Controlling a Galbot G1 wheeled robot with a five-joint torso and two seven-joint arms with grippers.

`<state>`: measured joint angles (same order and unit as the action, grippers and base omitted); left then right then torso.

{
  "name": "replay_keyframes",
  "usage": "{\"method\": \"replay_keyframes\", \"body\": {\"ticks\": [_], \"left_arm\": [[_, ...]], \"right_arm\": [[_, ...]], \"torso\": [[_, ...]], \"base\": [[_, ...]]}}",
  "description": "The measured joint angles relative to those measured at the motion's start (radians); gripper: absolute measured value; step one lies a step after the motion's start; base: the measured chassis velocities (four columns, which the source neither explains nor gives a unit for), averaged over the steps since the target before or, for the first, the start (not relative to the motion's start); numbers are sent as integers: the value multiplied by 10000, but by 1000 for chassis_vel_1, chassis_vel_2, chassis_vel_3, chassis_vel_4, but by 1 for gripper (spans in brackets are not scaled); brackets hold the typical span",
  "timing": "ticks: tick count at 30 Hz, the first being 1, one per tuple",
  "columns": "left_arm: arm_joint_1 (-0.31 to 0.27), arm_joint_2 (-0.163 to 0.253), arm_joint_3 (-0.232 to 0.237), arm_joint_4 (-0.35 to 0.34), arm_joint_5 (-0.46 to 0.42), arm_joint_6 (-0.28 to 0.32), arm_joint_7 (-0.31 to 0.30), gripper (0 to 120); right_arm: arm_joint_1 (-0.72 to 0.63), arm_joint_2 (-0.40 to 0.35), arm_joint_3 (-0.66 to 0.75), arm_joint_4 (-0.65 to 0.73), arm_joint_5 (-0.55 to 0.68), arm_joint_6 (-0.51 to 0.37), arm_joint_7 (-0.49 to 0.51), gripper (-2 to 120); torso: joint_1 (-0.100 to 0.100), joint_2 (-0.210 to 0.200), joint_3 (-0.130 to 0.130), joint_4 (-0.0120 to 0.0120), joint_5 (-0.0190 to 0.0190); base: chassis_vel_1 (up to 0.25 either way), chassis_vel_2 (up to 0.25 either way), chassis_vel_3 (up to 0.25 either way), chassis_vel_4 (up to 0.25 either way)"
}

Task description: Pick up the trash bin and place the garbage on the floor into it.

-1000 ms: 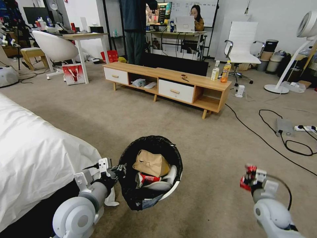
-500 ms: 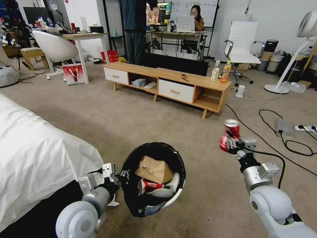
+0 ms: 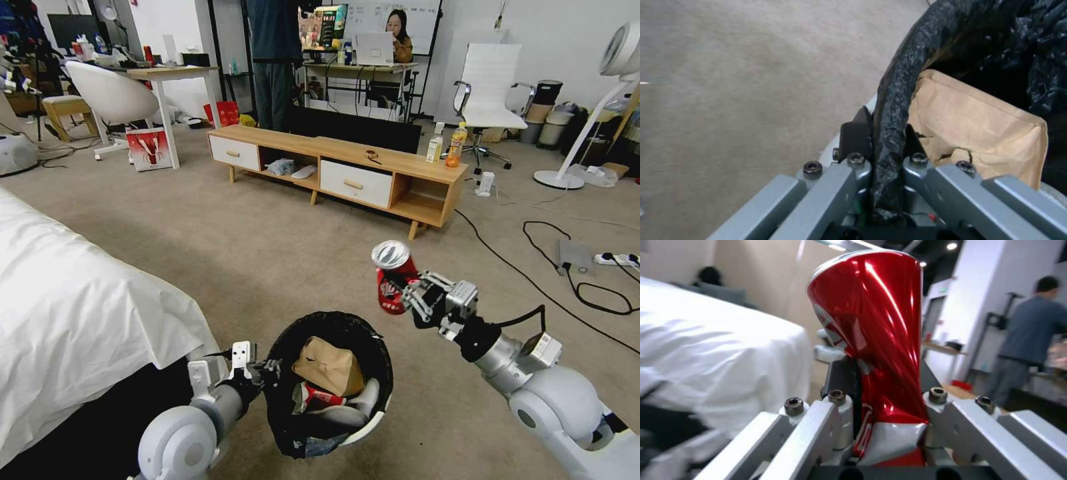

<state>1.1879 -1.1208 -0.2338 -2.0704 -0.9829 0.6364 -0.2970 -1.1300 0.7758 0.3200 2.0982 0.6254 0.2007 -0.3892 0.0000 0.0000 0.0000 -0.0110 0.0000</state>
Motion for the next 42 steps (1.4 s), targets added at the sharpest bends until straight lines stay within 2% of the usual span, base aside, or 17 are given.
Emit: {"method": "replay_keyframes", "body": {"ticks": [1,2,3,6,8,17,24,25,26,27,29,30,32,36,38,39,42], "left_arm": [[0,0,0,0,0,0,0,2],[-238,14,265,186,-42,0,47,2],[-238,14,265,186,-42,0,47,2],[-567,-99,721,466,-90,-1,188,2],[-614,-141,808,505,-93,-5,221,2],[-815,-221,990,626,-92,-133,489,2],[-910,-235,1010,671,-95,-194,608,2],[-921,-244,1015,671,-98,-201,614,2],[-923,-266,1023,658,-99,-202,616,2],[-923,-266,1023,658,-99,-202,616,2],[-905,-304,1016,619,-98,-203,617,2],[-905,-304,1016,619,-98,-203,617,2],[-843,-345,957,597,-81,-203,618,2],[-802,-346,911,583,-64,-203,618,2],[-773,-334,858,549,-61,-203,618,2],[-773,-334,858,549,-61,-203,618,2],[-773,-329,827,495,-62,-203,612,2]], "right_arm": [[0,0,0,0,0,0,0,14],[-7,-39,-181,10,11,1,-150,14],[-7,-39,-181,10,11,1,-150,14],[-174,-219,-503,17,151,-36,-270,14],[-267,-298,-557,22,261,-119,-271,14],[-523,-598,-890,283,1369,-968,-216,14],[-573,-604,-960,192,1328,-1081,-108,14],[-608,-613,-948,190,1186,-1258,104,14],[-654,-621,-856,194,930,-1805,549,16],[-654,-621,-856,194,930,-1805,549,16],[-673,-600,-792,202,649,-2349,1147,25],[-673,-600,-792,202,649,-2349,1147,25],[-700,-536,-743,209,511,-2813,1607,38],[-701,-493,-743,189,478,-2859,1658,46],[-687,-473,-768,185,479,-2944,1701,59],[-687,-473,-768,185,479,-2944,1701,59],[-695,-448,-812,187,564,-3192,1759,73]], "torso": [[0,0,0,0,0],[0,0,1,0,0],[0,0,1,0,0],[0,0,0,0,-1],[0,0,0,-1,1],[0,0,1,1,0],[0,0,0,0,0],[0,0,0,0,0],[0,0,0,0,0],[0,0,0,0,0],[0,0,0,0,0],[0,0,0,0,0],[0,0,0,-1,0],[0,0,1,1,0],[0,1,0,0,-1],[0,1,0,0,-1],[0,0,1,1,0]], "base": [[0,0,0,0],[0,0,0,0],[0,0,0,0],[0,0,0,0],[0,0,0,0],[0,0,0,0],[0,0,0,0],[0,0,0,0],[0,0,0,0],[0,0,0,0],[0,0,0,0],[0,0,0,0],[0,0,0,0],[0,0,0,0],[0,0,0,0],[0,0,0,0],[0,0,0,0]]}}
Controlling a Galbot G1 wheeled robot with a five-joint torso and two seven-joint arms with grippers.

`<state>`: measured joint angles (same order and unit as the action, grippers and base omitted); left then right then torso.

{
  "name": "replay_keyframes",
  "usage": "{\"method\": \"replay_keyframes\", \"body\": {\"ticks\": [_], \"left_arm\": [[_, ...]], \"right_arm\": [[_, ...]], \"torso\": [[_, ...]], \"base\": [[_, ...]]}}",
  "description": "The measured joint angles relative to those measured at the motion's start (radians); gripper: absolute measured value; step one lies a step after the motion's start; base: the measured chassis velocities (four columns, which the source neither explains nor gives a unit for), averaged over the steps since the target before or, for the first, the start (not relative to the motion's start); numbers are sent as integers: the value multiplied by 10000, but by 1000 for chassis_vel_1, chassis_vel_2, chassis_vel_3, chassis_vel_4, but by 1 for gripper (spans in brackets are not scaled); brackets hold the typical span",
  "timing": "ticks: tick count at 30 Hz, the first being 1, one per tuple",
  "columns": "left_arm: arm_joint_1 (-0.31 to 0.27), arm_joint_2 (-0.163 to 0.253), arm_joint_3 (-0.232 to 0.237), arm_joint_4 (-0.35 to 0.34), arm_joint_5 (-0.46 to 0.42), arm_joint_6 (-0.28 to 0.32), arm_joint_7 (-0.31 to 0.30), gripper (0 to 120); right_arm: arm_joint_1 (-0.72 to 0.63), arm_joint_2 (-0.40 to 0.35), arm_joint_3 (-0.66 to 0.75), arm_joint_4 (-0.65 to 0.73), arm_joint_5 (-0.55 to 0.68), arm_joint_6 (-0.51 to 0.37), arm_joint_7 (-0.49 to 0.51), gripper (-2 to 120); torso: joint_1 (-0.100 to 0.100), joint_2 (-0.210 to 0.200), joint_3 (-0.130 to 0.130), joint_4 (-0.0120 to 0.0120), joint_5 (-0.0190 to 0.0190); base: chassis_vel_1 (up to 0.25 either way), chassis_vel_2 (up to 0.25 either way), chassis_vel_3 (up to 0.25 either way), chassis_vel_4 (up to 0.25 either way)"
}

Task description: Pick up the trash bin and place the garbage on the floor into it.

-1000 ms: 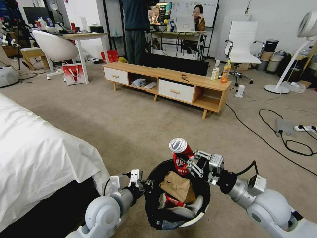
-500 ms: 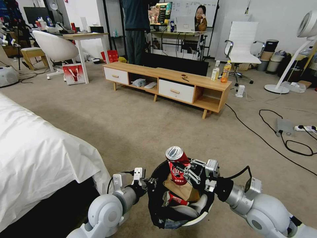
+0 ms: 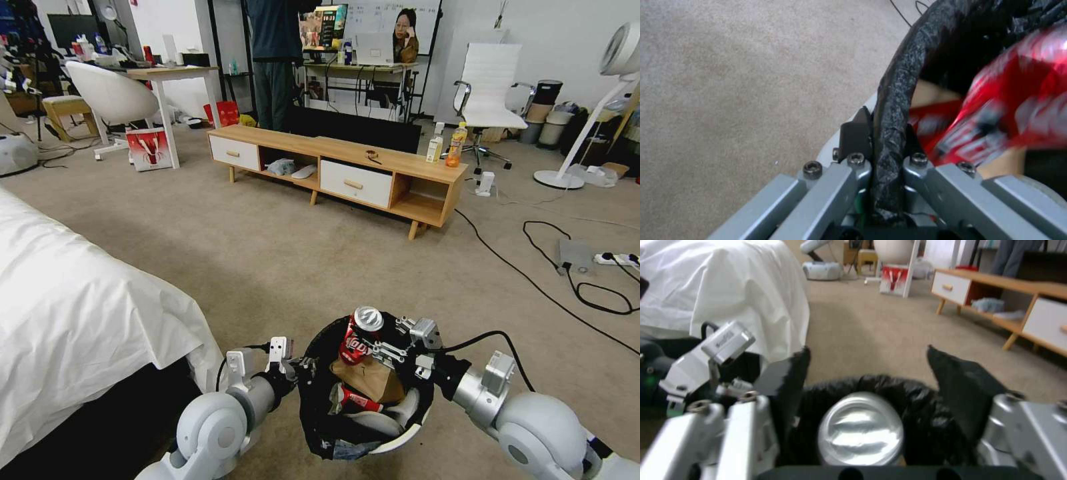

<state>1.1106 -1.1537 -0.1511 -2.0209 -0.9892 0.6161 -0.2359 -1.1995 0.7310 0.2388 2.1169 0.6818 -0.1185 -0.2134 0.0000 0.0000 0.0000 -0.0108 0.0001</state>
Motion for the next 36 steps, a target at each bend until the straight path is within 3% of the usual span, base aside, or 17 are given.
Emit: {"method": "replay_keyframes", "body": {"ticks": [6,8,9,12,15,19,22,24,26,28,32,36], "left_arm": [[-6,-7,-12,-17,-2,0,-2,2],[2,-9,-63,-42,0,0,-3,2],[2,-9,-63,-42,0,0,-3,2],[63,-2,-140,-87,3,-2,4,2],[113,11,-194,-118,8,-7,8,2],[145,21,-226,-128,10,-10,23,2],[170,12,-270,-130,26,-18,30,2],[218,-4,-317,-163,63,-36,30,2],[241,-5,-339,-185,78,-37,30,2],[361,-23,-491,-284,220,-80,-3,2],[525,-150,-852,-396,734,-274,-121,2],[583,-266,-1085,-499,933,-341,-156,2]], "right_arm": [[-96,-64,-48,407,965,-1145,352,90],[25,-17,56,923,2286,-2901,1232,99],[25,-17,56,923,2286,-2901,1232,99],[394,196,215,1434,3827,-5153,2783,100],[415,231,343,1468,3914,-5519,2765,100],[370,243,409,1524,3889,-5489,2685,100],[329,296,446,1535,3509,-4894,2385,100],[274,372,541,1394,2550,-3556,1438,100],[269,398,602,1336,2155,-3115,1105,100],[355,545,901,1214,700,-1743,218,100],[533,806,1432,1279,-13,-785,190,100],[584,1007,1835,1245,-608,-505,578,100]], "torso": [[0,0,0,-3,-1],[0,1,-1,-2,-2],[0,1,-1,-2,-2],[0,0,0,0,-2],[0,0,0,0,-2],[0,0,0,-2,-2],[0,0,0,-1,-1],[0,0,0,-2,-1],[0,0,0,-2,-2],[0,0,0,-2,1],[0,1,-1,0,-2],[0,0,-1,1,-1]], "base": [[0,0,0,0],[0,0,0,0],[0,0,0,0],[0,0,0,0],[0,0,0,0],[0,0,0,0],[0,0,0,0],[0,0,0,0],[0,0,0,0],[0,0,0,0],[0,0,0,0],[0,0,0,0]]}}
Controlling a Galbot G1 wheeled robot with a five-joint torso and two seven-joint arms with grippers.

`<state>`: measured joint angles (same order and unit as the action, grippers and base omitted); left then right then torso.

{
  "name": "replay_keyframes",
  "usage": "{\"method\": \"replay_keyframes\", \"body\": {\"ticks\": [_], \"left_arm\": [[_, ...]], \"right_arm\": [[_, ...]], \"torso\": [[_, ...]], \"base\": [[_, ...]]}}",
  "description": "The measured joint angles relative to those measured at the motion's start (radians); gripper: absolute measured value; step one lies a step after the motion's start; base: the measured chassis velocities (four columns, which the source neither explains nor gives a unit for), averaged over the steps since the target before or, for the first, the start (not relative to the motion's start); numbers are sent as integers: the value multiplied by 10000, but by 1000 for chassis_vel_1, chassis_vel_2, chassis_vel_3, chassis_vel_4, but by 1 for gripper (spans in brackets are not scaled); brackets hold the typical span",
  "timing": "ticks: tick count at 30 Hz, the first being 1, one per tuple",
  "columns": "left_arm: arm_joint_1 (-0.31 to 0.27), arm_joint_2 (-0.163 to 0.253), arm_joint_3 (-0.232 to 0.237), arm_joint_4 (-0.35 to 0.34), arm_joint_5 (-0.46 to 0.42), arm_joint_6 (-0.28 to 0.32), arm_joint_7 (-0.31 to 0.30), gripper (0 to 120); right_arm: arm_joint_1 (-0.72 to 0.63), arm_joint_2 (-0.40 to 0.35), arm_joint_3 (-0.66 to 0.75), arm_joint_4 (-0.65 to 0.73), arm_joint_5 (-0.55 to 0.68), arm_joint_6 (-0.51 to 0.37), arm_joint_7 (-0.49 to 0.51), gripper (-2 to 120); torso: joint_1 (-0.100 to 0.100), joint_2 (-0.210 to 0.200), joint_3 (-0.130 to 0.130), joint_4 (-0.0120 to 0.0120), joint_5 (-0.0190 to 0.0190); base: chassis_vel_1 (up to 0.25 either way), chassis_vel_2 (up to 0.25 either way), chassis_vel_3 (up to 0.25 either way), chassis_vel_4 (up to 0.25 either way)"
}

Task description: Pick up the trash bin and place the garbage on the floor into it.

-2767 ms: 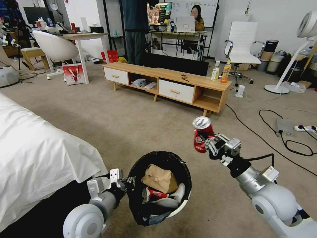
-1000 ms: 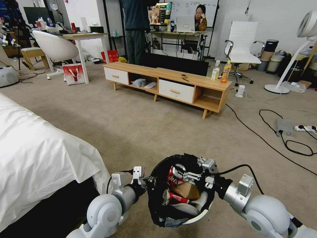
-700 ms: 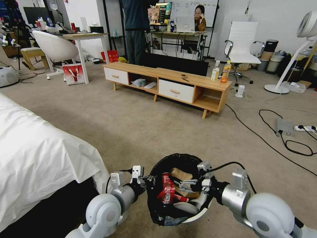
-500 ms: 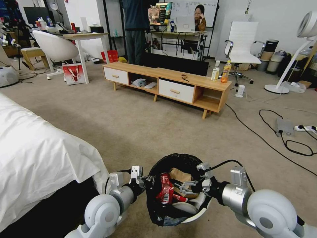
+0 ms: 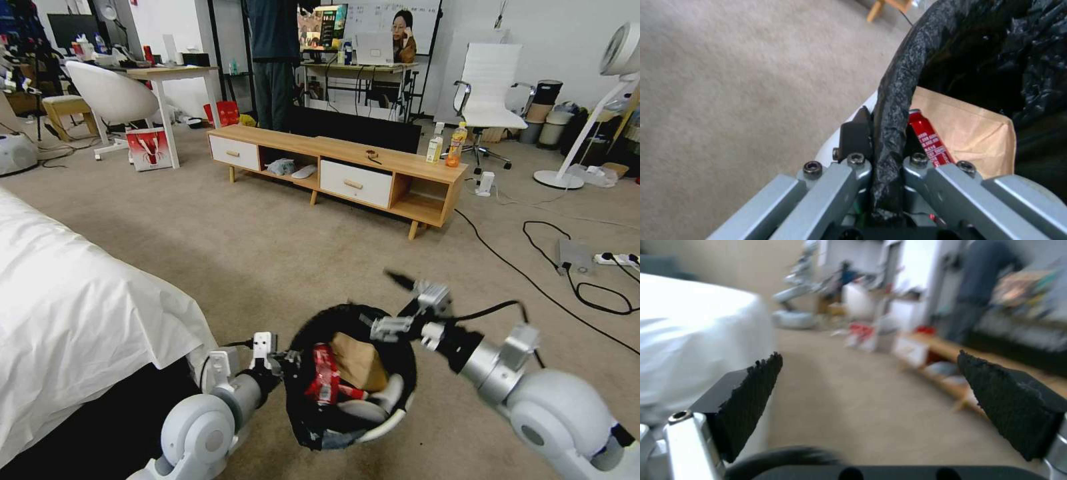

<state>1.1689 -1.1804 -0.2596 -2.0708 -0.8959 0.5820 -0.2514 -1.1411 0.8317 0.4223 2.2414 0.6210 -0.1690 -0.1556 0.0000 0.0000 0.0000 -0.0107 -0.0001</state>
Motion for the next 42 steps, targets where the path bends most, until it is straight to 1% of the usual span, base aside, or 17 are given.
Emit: {"method": "replay_keyframes", "body": {"ticks": [2,3,4,5,6,7,8,9,11,13,19,22,23,25,26,28,42], "left_arm": [[37,-155,-187,-105,278,-74,7,2],[37,-155,-187,-105,278,-74,7,2],[54,-221,-263,-163,372,-105,10,2],[88,-283,-332,-243,431,-126,15,2],[88,-283,-332,-243,431,-126,15,2],[124,-330,-373,-320,469,-139,48,2],[124,-330,-373,-320,469,-139,48,2],[169,-374,-421,-399,534,-178,105,2],[202,-403,-456,-445,592,-217,139,2],[262,-469,-533,-545,652,-277,169,2],[297,-497,-549,-595,773,-296,182,2],[339,-517,-547,-643,800,-284,142,2],[339,-517,-547,-643,800,-284,142,2],[354,-526,-554,-670,800,-282,129,2],[354,-526,-554,-670,800,-282,129,2],[377,-531,-596,-709,772,-281,118,2],[359,-546,-624,-759,560,-293,-25,2]], "right_arm": [[-58,252,416,-128,-912,24,963,100],[-58,252,416,-128,-912,24,963,100],[-124,350,552,-166,-1207,-114,1527,100],[-229,463,682,-185,-1378,-473,2430,100],[-229,463,682,-185,-1378,-473,2430,100],[-335,581,799,-196,-1379,-916,3236,100],[-335,581,799,-196,-1379,-916,3236,100],[-451,740,960,-283,-1434,-1226,3789,100],[-543,876,1096,-375,-1518,-1319,4020,100],[-841,1301,1476,-620,-1743,-1420,4371,100],[-1074,1819,1821,-943,-2064,-1345,4399,100],[-1085,2432,1855,-1254,-2364,-1240,4336,100],[-1085,2432,1855,-1254,-2364,-1240,4336,100],[-1082,2846,1778,-1440,-2545,-1201,4307,100],[-1082,2846,1778,-1440,-2545,-1201,4307,100],[-1098,3141,1719,-1578,-2760,-1145,4244,100],[-1230,3423,1678,-1788,-3011,-874,4142,100]], "torso": [[0,0,0,-3,2],[0,0,0,-3,2],[0,0,1,-3,1],[0,0,0,-2,2],[0,0,0,-2,2],[0,0,1,-3,0],[0,0,1,-3,0],[0,0,0,-5,0],[0,0,0,-4,2],[0,0,0,-3,3],[0,0,0,-5,2],[0,1,0,-1,1],[0,1,0,-1,1],[0,0,1,-1,0],[0,0,1,-1,0],[0,0,0,-1,0],[0,0,0,-4,0]], "base": [[0,0,0,0],[0,0,0,0],[0,0,0,0],[0,0,0,0],[0,0,0,0],[0,0,0,0],[0,0,0,0],[0,0,0,0],[0,0,0,0],[0,0,0,0],[0,0,0,0],[0,0,0,0],[0,0,0,0],[0,0,0,0],[0,0,0,0],[0,0,0,0],[-43,-46,-46,-42]]}}
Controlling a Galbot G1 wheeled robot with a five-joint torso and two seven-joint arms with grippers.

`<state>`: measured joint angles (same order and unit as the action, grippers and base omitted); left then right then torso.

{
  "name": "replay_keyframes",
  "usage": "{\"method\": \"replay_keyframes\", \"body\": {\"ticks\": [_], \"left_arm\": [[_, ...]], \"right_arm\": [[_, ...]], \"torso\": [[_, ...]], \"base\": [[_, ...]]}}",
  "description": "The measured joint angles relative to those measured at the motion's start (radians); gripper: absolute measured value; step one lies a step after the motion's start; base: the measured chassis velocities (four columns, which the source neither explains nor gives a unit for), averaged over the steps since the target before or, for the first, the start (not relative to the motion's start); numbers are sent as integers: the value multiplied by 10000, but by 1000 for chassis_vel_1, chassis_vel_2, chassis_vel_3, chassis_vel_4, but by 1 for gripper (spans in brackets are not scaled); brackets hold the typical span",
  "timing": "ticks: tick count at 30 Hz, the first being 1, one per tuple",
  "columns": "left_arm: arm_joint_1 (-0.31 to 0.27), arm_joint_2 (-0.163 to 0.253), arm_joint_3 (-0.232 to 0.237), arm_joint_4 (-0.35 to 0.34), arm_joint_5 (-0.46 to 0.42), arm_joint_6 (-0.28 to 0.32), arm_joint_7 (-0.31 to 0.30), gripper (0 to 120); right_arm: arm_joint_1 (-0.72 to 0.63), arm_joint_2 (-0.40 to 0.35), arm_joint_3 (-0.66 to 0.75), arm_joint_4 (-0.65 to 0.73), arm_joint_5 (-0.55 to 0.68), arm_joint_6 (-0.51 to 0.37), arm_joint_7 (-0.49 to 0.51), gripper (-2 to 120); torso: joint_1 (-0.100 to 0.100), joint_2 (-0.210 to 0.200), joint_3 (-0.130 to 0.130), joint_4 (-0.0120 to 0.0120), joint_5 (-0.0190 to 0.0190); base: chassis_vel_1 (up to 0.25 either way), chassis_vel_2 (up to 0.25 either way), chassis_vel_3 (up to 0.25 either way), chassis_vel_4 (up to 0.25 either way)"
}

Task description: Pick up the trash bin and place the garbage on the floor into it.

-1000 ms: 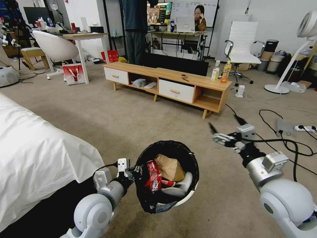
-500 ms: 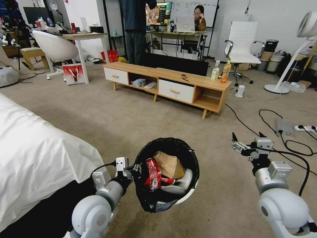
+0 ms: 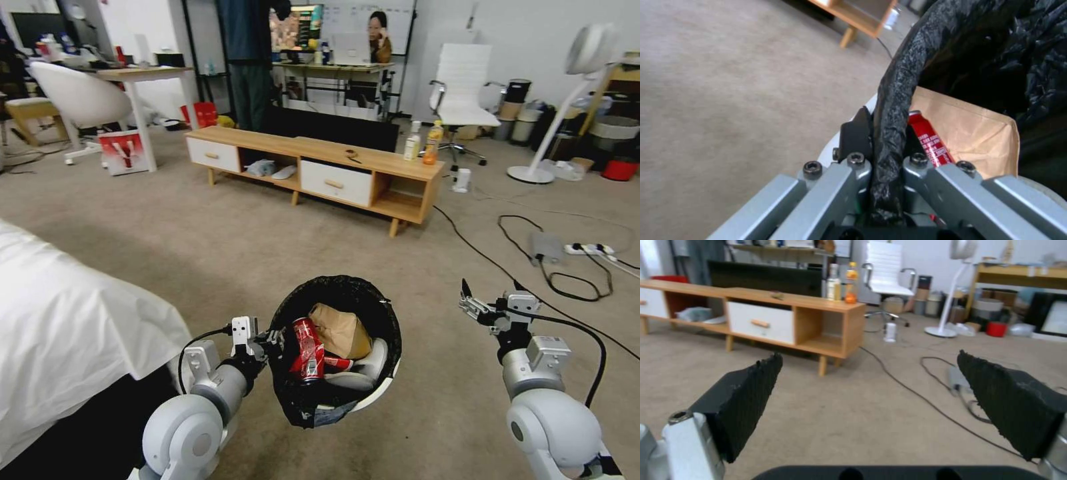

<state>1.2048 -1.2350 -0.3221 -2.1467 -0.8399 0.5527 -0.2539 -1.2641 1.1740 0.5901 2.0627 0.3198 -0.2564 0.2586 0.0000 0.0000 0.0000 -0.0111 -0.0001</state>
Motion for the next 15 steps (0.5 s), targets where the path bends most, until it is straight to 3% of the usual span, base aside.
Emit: {"method": "replay_keyframes", "body": {"ticks": [15], "left_arm": [[-26,32,-12,-5,-175,-147,-43,2]], "right_arm": [[12,60,-31,-29,-78,61,-34,100]], "torso": [[-1,0,0,-2,1]], "base": [[-112,-122,-117,-117]]}}
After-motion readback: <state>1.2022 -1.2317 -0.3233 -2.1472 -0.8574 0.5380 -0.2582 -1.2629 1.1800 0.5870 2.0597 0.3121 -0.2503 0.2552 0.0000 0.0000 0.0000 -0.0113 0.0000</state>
